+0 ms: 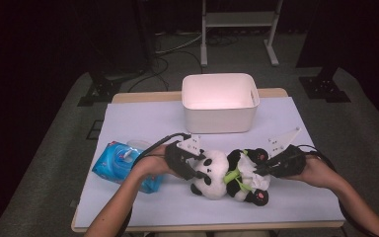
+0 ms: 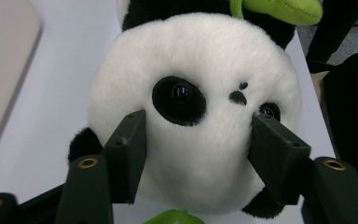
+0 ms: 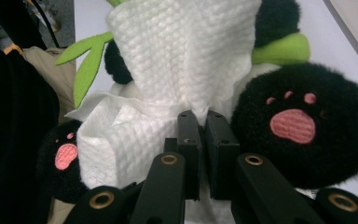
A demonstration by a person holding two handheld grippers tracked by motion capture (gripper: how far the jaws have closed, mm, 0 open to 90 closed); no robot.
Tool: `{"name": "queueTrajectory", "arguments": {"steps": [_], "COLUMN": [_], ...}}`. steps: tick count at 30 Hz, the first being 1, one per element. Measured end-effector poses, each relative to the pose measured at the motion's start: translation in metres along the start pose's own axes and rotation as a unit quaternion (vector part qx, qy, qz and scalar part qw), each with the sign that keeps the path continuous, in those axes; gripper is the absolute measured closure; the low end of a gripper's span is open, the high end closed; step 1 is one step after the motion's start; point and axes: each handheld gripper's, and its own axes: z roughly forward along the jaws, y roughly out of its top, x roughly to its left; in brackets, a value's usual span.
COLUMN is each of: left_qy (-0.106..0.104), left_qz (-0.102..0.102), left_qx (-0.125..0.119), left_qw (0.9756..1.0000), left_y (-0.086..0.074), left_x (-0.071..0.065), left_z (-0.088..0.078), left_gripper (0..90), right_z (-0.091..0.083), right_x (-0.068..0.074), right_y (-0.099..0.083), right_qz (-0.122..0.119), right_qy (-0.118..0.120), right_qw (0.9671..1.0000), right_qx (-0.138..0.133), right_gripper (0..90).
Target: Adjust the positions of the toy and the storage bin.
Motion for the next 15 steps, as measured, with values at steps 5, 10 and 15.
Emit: {"name": "queueTrajectory", "arguments": {"steps": [5, 10, 15], "left_qy": [0.008, 0.011, 0.015], "left_qz": [-0.006, -0.004, -0.006], "left_qx": [0.001, 0.014, 0.02], "left_qw": [1.0, 0.9998, 0.9997], "left_y": [-0.002, 0.003, 0.002], "left_x": [-0.004, -0.008, -0.011], "left_z": [0.001, 0.003, 0.002], "left_gripper": [44.2, 44.3, 44.4], "right_z": [-0.001, 0.001, 0.008], "right_x": [0.0, 0.0, -0.005], "right_y": [0.016, 0.044, 0.064], "right_qz": [-0.02, -0.042, -0.059], "right_qy": [-0.008, -0.005, -0.013], "right_qw": [0.9997, 0.9991, 0.9978], "right_qx": [0.005, -0.004, 0.025], "right_gripper": [84.7, 84.7, 84.6]}}
